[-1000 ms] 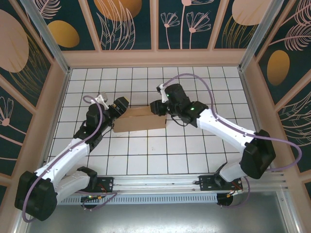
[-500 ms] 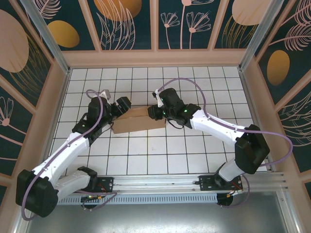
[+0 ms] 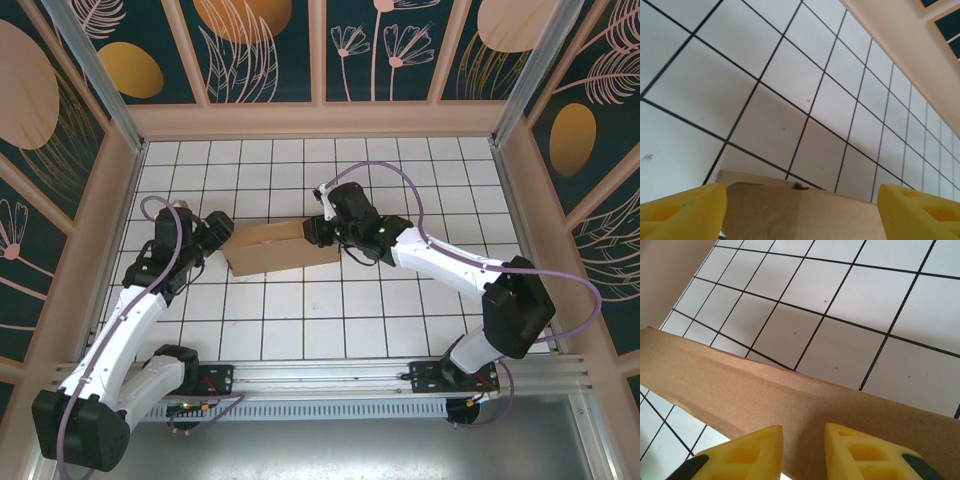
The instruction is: Fold the paper box
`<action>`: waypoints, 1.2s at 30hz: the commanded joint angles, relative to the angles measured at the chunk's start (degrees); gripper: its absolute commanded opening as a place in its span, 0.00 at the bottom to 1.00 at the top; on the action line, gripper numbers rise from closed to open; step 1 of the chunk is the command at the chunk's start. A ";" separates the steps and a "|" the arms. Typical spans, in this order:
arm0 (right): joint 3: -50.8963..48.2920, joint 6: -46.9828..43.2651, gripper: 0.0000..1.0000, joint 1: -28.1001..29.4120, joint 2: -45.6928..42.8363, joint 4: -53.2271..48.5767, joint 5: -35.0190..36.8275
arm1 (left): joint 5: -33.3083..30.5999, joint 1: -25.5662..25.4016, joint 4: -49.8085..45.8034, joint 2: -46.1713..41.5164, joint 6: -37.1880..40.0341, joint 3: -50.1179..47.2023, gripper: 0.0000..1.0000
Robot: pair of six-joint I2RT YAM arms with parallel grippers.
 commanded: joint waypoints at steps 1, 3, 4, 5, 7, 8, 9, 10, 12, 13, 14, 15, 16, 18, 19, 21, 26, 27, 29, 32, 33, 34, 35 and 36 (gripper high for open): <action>-2.98 1.43 0.29 -0.39 1.49 -3.98 2.00 | -1.54 0.41 -3.26 -0.10 1.44 1.06 0.79; -3.25 1.43 0.29 -0.42 1.43 -3.75 2.06 | -0.44 0.36 -2.32 0.11 0.71 -0.08 0.79; -3.34 1.51 0.29 -0.45 1.45 -3.71 2.08 | 0.47 0.37 -1.56 0.21 0.06 -0.93 0.79; -3.35 1.52 0.29 -0.45 1.53 -3.70 2.05 | 1.95 0.35 -0.55 0.22 -0.88 -2.33 0.78; -3.65 1.43 0.29 -0.49 1.60 -3.43 1.87 | 5.69 0.37 3.01 -0.24 -3.21 -5.50 0.78; -3.69 1.14 0.29 -0.45 1.70 -3.20 1.59 | 7.68 0.37 5.53 -0.81 -4.34 -7.40 0.77; -3.71 0.93 0.30 -0.45 1.79 -3.18 1.39 | 8.99 0.34 7.97 -1.51 -5.83 -9.14 0.77; -3.74 0.74 0.30 -0.49 1.88 -3.17 1.39 | 9.71 0.36 10.07 -1.91 -6.78 -10.28 0.77; -3.65 -0.18 0.30 -0.45 1.79 -3.09 1.98 | 11.04 0.38 13.77 -1.40 -8.09 -11.96 0.77; -3.65 -0.47 0.30 -0.52 1.79 -3.22 2.38 | 11.83 0.39 15.15 -0.63 -8.67 -12.40 0.77; -3.42 -0.90 0.30 -0.59 1.66 -3.42 2.82 | 13.20 0.36 17.09 0.41 -9.49 -13.00 0.77; -3.30 -1.34 0.30 -0.72 1.66 -3.62 3.12 | 14.54 0.27 19.29 1.26 -10.47 -13.87 0.76; -3.27 -1.66 0.30 -0.79 1.53 -3.73 3.35 | 15.34 0.26 20.94 1.96 -11.30 -14.52 0.76; -3.34 -2.17 0.30 -1.19 1.09 -3.72 3.86 | 16.29 0.27 24.56 2.76 -12.69 -16.01 0.75; -3.34 -2.38 0.30 -1.31 0.83 -3.85 4.17 | 16.40 0.31 26.04 2.93 -13.11 -16.54 0.75; -3.62 -3.07 0.30 -1.58 0.21 -3.81 5.25 | 16.49 0.08 29.05 3.37 -13.86 -17.28 0.75; -4.72 -4.68 0.30 -2.96 -1.34 -3.37 7.62 | 16.40 -1.56 35.84 7.05 -15.45 -16.94 0.75; -4.87 -4.97 0.30 -3.36 -1.79 -3.27 8.02 | 15.55 -2.83 37.17 8.27 -15.55 -16.49 0.75; -5.39 -5.66 0.30 -4.33 -2.67 -2.89 8.57 | 13.61 -5.57 39.21 11.01 -15.28 -15.18 0.75; -6.51 -5.95 0.30 -6.50 -3.95 -2.24 7.92 | 12.39 -8.54 41.25 15.35 -14.72 -12.57 0.75; -6.95 -5.88 0.30 -7.17 -4.33 -2.02 7.59 | 12.21 -8.66 41.29 16.32 -14.52 -11.78 0.75; -7.33 -5.73 0.30 -7.52 -4.64 -1.79 7.59 | 11.42 -8.62 40.65 16.66 -14.24 -11.11 0.75; -7.86 -5.53 0.30 -7.89 -4.99 -1.36 7.50 | 10.13 -8.63 40.23 16.39 -13.28 -10.53 0.75; -8.37 -5.15 0.30 -8.24 -5.35 -0.90 7.41 | 9.16 -8.65 40.32 15.65 -12.15 -10.25 0.75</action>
